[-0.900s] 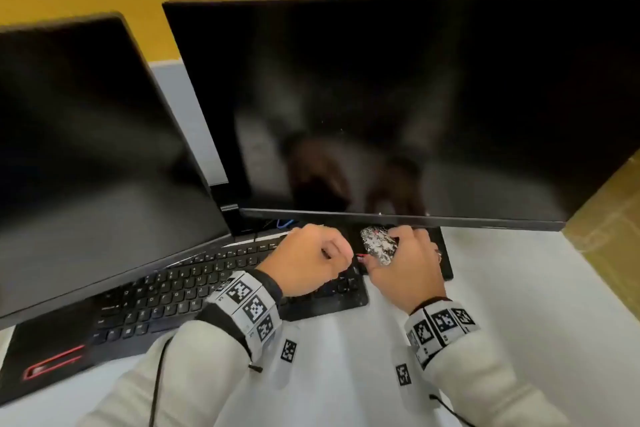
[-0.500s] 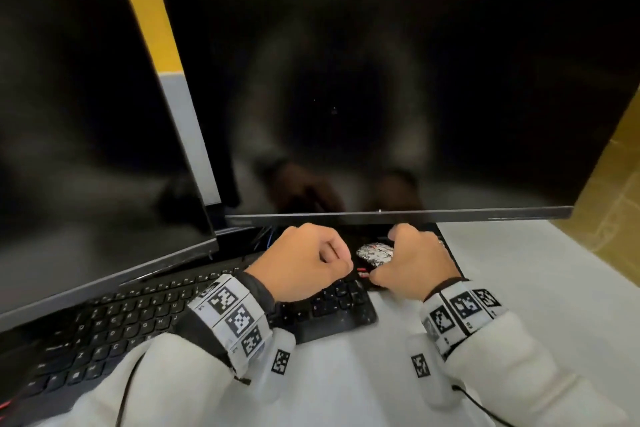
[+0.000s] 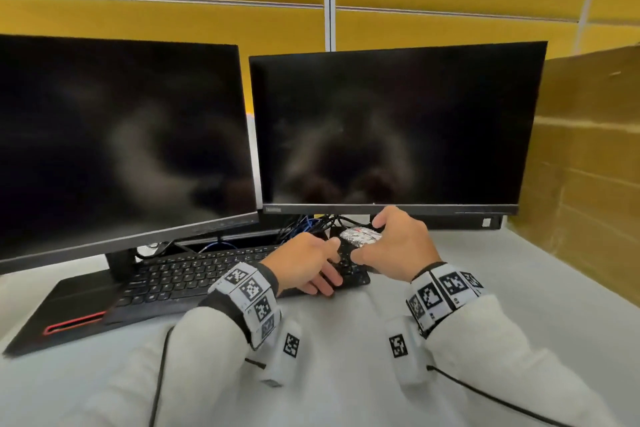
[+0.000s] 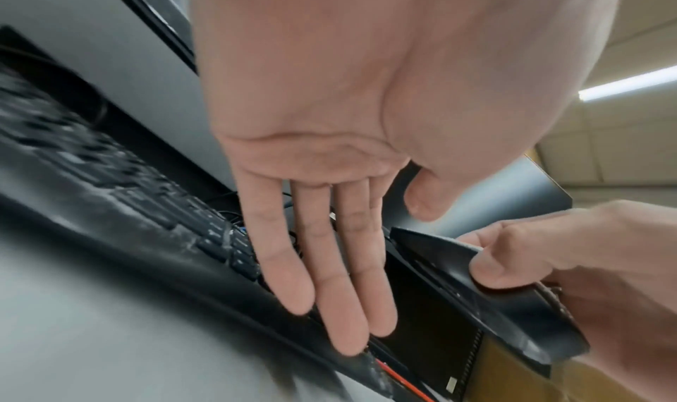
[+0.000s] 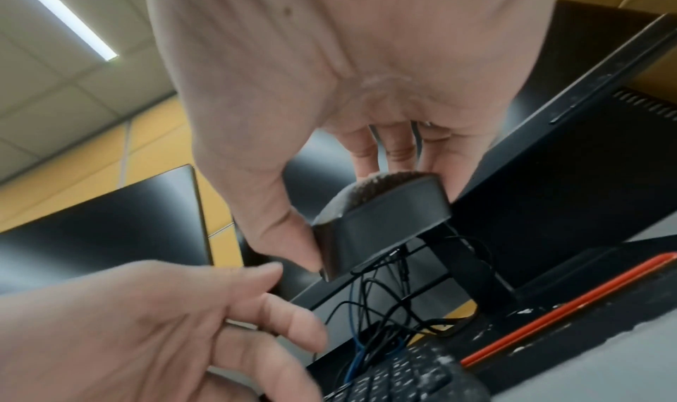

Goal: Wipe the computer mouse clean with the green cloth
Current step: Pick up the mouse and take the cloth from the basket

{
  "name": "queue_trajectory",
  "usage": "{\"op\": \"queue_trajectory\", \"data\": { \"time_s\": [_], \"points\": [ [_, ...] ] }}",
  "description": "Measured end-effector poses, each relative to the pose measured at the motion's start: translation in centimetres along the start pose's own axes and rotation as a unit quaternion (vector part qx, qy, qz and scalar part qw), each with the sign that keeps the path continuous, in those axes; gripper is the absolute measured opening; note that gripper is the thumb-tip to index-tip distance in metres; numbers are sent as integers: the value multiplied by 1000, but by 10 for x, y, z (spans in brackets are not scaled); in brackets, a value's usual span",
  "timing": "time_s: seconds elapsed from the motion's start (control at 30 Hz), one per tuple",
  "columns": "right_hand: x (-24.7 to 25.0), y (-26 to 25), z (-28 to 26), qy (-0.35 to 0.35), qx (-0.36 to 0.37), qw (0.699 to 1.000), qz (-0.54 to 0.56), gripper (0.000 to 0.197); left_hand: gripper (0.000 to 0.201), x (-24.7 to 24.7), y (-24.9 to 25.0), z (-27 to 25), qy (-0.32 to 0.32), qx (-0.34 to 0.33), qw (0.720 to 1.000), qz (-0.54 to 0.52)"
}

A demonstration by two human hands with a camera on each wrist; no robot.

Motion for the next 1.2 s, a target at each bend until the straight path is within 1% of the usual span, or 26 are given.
{"op": "queue_trajectory", "data": {
  "time_s": [0.07,0.13,0.2,0.27,0.3,0.33,0.37,0.47,0.53,0.57,0.63,0.7,0.73,0.8,0.87,0.93,1.03,1.13,1.2],
  "points": [
    [-4,-16,-13,-3,23,1000,6,64,62,1,-1,-15,-7,27,997,-74],
    [-13,-34,-25,-2,58,998,21,63,62,4,-5,-31,-4,38,983,-180],
    [-27,-51,-36,-5,94,995,42,59,49,6,-12,-45,-9,24,963,-267],
    [-43,-69,-44,-13,127,990,59,53,31,16,-22,-56,-1,-5,950,-313],
    [-52,-76,-46,-21,142,988,65,53,25,22,-28,-59,6,-18,943,-332],
    [-61,-84,-46,-33,159,984,68,55,22,31,-34,-62,14,-29,939,-343],
    [-70,-91,-47,-47,175,981,69,57,24,40,-42,-64,25,-35,937,-346],
    [-92,-109,-45,-104,225,965,88,57,40,67,-69,-69,89,-30,937,-335],
    [-101,-119,-40,-140,241,954,112,56,37,83,-81,-70,132,-34,937,-322],
    [-105,-124,-38,-158,243,949,127,59,33,88,-83,-70,141,-40,938,-313],
    [-115,-133,-33,-199,247,935,158,65,26,98,-85,-70,159,-57,944,-282],
    [-122,-142,-30,-240,249,911,223,62,27,110,-83,-71,206,-82,950,-218],
    [-123,-145,-28,-250,245,901,257,58,29,117,-81,-72,231,-99,951,-182],
    [-120,-149,-25,-250,230,889,306,45,35,126,-79,-75,268,-127,944,-142],
    [-117,-148,-22,-243,208,882,347,31,37,127,-79,-79,280,-129,939,-152],
    [-114,-143,-20,-238,179,873,387,24,35,122,-79,-85,270,-126,935,-195],
    [-116,-132,-20,-247,133,855,437,25,29,110,-80,-96,224,-126,933,-251],
    [-121,-126,-24,-267,101,843,456,24,27,106,-86,-106,175,-122,944,-251],
    [-126,-127,-30,-279,92,837,461,22,35,107,-93,-114,150,-116,956,-226]
  ]
}}
Point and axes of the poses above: each hand's wrist, its own z-axis towards the middle knuckle, its own x-axis out of the back of the hand, y = z × x, the point moved 6 cm from there along z, towards the middle knuckle
